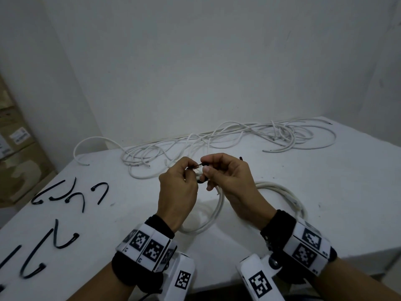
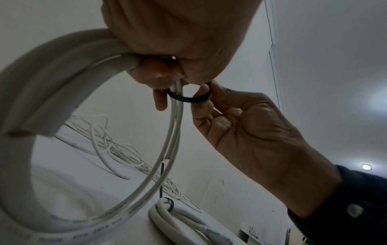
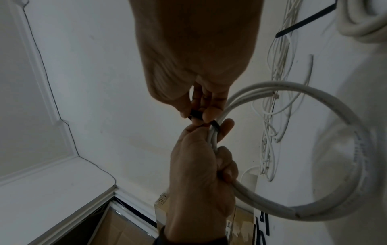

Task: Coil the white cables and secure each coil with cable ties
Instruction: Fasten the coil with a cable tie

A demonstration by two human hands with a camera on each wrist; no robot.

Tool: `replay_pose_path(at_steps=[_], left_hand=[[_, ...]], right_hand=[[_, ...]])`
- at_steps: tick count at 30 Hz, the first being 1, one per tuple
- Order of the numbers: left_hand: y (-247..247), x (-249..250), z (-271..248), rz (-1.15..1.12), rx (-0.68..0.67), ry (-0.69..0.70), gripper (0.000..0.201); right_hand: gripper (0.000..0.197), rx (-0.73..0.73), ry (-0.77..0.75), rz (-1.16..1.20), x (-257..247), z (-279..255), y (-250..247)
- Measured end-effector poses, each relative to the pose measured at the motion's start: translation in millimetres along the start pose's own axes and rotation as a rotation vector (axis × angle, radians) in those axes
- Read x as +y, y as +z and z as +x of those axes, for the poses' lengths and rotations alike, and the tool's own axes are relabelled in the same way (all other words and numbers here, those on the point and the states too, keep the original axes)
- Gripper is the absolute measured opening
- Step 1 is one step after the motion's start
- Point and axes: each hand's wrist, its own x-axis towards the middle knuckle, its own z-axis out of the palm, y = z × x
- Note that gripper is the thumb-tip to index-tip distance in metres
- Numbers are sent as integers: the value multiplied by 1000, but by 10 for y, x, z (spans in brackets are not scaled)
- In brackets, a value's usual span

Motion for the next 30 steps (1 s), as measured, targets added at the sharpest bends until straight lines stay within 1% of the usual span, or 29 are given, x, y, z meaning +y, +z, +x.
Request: replay_pose_path(at_steps=[3, 9, 17, 23, 26, 28, 30], left_hand=[[9, -5, -14, 17, 18, 12, 24], [53, -23, -60, 97, 34, 105, 24], [73, -6, -30, 98, 35, 61, 24], [48, -17, -30, 57, -18, 73, 20], [37, -44, -29, 35, -41, 108, 26], [31, -102, -16, 53, -22, 149, 30], [28, -152, -9, 55, -10, 160, 30]], right_hand=[[17, 17, 23, 33, -12, 3, -10], [17, 54, 28, 61, 0, -14, -29], [18, 48, 30, 81, -15, -36, -44], [17, 39, 53, 74, -35, -29, -74], [19, 46, 59, 69, -23, -15, -83], [19, 42, 62, 74, -18, -7, -83], [20, 28, 65, 72, -10, -6, -85]])
